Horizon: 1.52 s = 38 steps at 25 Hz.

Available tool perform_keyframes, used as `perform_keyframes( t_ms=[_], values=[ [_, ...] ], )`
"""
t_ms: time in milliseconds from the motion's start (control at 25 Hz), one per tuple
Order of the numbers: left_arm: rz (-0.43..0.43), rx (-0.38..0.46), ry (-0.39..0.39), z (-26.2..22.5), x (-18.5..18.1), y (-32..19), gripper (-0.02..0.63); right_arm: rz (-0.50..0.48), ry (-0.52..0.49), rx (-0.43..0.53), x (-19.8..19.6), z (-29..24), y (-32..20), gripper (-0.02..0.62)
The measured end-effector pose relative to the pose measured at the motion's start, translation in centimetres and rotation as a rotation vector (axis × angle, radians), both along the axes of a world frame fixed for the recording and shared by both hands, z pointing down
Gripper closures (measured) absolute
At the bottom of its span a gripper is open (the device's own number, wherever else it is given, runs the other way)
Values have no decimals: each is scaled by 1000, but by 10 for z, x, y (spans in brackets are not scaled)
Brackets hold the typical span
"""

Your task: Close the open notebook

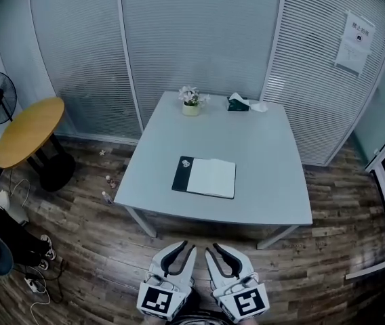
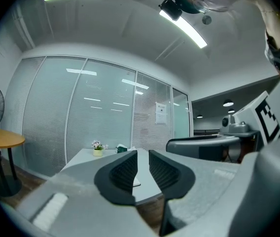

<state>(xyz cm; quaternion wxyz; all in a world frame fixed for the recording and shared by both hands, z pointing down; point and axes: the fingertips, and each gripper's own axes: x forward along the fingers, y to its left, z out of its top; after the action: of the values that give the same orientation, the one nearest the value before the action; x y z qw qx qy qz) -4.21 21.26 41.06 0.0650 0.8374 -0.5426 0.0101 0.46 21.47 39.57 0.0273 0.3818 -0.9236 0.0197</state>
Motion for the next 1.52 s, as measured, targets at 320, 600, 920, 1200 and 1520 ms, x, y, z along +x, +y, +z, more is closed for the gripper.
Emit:
perform_keyframes(
  t_ms=[320,600,920,1200,1520],
  values=[
    [37,29,-31,5,-26,-36,541,33,22,-15,-24,6,-37,528],
    [30,16,-21,5,-46,-48,541,41,-4,-3,-43,6,-50,528],
    [14,5,-19,4,-55,-66,541,10,6,-30,-58,7,-68,528],
    [9,10,-20,5,-54,-100,541,2,-6,-27,-60,9,-102,528],
    [-1,9,-25,1,-50,-167,541,-14,-14,-7,-57,4,-172,528]
  ],
)
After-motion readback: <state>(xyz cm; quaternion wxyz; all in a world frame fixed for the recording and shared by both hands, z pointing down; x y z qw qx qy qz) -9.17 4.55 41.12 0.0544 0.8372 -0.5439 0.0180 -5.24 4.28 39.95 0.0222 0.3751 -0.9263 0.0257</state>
